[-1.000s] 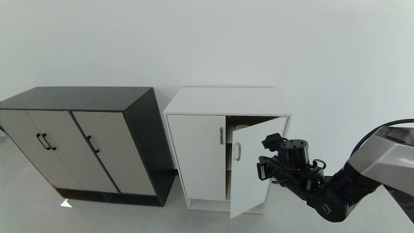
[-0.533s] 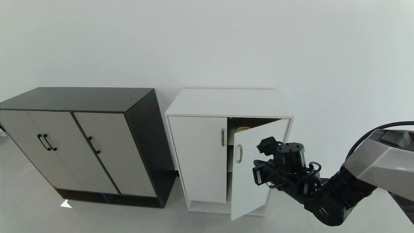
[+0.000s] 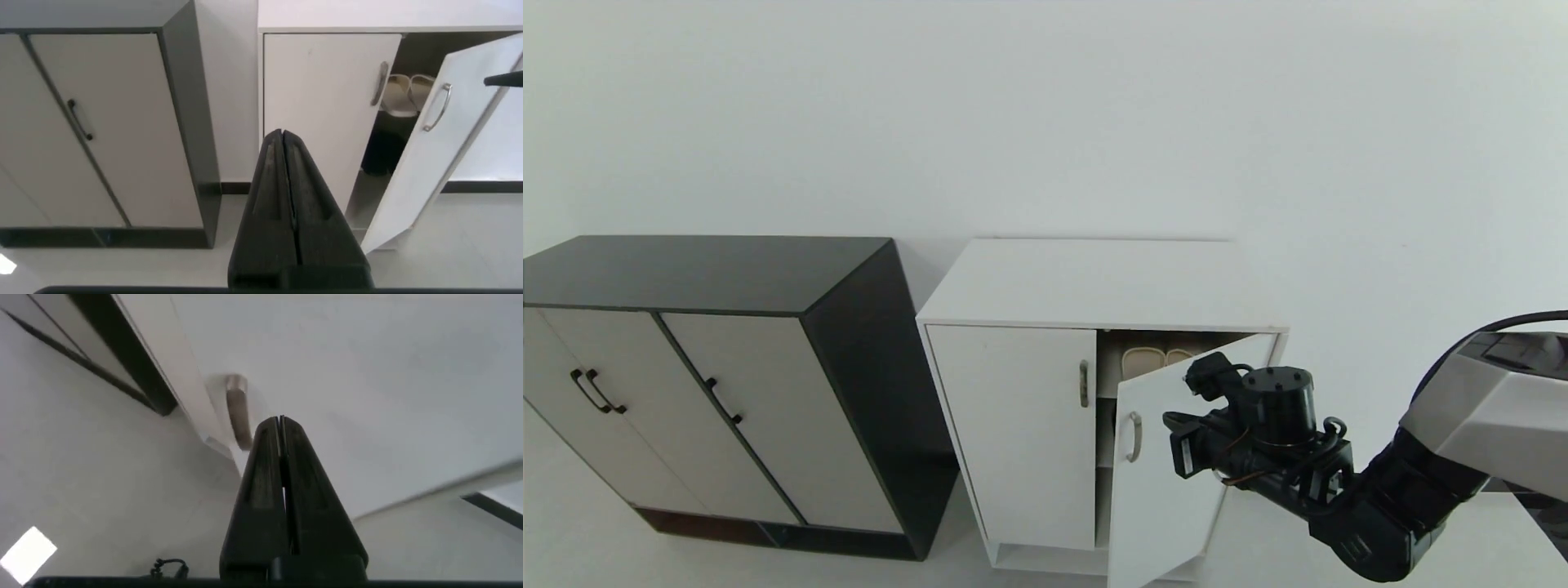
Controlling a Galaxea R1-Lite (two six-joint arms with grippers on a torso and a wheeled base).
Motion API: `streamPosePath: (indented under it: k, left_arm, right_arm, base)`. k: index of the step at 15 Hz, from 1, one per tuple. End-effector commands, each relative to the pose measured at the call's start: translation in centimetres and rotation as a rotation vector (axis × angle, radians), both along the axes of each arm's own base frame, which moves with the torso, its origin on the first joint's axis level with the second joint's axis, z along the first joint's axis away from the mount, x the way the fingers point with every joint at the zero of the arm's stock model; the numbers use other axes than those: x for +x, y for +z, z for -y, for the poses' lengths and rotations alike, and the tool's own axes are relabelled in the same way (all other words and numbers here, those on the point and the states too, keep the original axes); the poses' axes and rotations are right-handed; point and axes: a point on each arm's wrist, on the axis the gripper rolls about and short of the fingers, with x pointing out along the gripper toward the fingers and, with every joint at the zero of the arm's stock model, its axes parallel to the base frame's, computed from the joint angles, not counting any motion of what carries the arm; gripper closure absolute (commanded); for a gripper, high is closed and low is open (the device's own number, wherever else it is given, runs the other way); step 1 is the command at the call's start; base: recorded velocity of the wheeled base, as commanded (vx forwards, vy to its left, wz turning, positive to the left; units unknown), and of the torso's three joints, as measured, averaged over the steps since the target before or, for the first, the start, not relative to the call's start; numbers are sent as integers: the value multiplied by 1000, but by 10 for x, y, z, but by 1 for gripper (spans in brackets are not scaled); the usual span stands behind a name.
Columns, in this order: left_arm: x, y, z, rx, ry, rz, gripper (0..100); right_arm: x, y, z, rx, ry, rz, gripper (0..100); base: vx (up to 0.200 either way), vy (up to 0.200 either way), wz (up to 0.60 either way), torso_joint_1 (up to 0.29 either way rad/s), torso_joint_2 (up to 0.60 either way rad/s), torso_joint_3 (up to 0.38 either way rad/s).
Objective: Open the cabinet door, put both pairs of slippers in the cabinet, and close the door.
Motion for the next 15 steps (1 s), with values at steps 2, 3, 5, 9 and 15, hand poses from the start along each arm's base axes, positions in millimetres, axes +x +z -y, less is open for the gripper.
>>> streamPosePath:
  k: [2, 3, 5, 9, 15]
  left_arm:
    - [0, 0, 0, 0, 0, 0, 100]
    - [0, 0, 0, 0, 0, 0, 100]
    - [0, 0, 0, 0, 0, 0, 100]
    - [0, 0, 0, 0, 0, 0, 100]
    - [0, 0, 0, 0, 0, 0, 100]
  right_arm:
    - [9, -9, 1, 1, 17, -20, 100]
    - [14, -11, -2, 5, 17, -13, 100]
    - [28, -13, -7, 21, 10, 6, 100]
    - [49, -10, -8, 45, -17, 42, 100]
    - [71, -9, -8, 49, -43, 50, 100]
  base:
    - [0, 0, 0, 0, 0, 0]
    - [0, 0, 0, 0, 0, 0]
    - [0, 0, 0, 0, 0, 0]
    - [0, 0, 0, 0, 0, 0]
    - [0, 0, 0, 0, 0, 0]
